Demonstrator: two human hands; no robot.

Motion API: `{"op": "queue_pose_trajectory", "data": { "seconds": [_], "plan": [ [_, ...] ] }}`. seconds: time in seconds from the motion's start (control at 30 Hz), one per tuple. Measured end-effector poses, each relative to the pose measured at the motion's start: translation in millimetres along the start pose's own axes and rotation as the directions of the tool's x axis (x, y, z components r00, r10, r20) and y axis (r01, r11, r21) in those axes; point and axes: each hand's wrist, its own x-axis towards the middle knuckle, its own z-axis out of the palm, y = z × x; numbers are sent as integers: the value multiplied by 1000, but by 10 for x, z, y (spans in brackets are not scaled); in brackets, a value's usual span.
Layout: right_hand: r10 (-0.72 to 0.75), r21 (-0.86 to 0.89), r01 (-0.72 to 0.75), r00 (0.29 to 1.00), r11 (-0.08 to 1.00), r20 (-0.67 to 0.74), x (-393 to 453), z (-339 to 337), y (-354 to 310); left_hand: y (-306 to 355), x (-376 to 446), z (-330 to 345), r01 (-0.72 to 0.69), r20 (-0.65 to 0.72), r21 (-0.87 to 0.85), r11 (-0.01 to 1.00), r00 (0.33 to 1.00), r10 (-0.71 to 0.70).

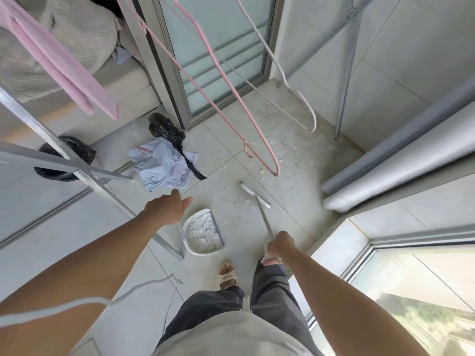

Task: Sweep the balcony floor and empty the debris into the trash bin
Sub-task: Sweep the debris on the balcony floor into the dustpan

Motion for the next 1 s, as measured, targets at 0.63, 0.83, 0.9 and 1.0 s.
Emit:
{"op": "queue_pose_trajectory", "data": {
  "seconds": [0.63, 0.83, 0.9, 1.0],
  "plan": [
    [64, 19, -64, 997, 998, 35, -342, -89, -83, 38, 106, -48, -30, 5, -6, 1000, 1000, 30],
    [152, 166, -184, 970, 969, 187, -433, -140, 88, 8, 107, -15, -40, -4, -5, 999, 999, 40],
    [122, 299, -172, 976, 939, 179, -484, -373, 184, -24, 103, -12, -39, -6, -6, 999, 999, 39],
    [69, 402, -127, 985, 907, 156, -599, -603, 234, -46, 116, -23, -33, -8, -8, 999, 999, 33]
  ]
}}
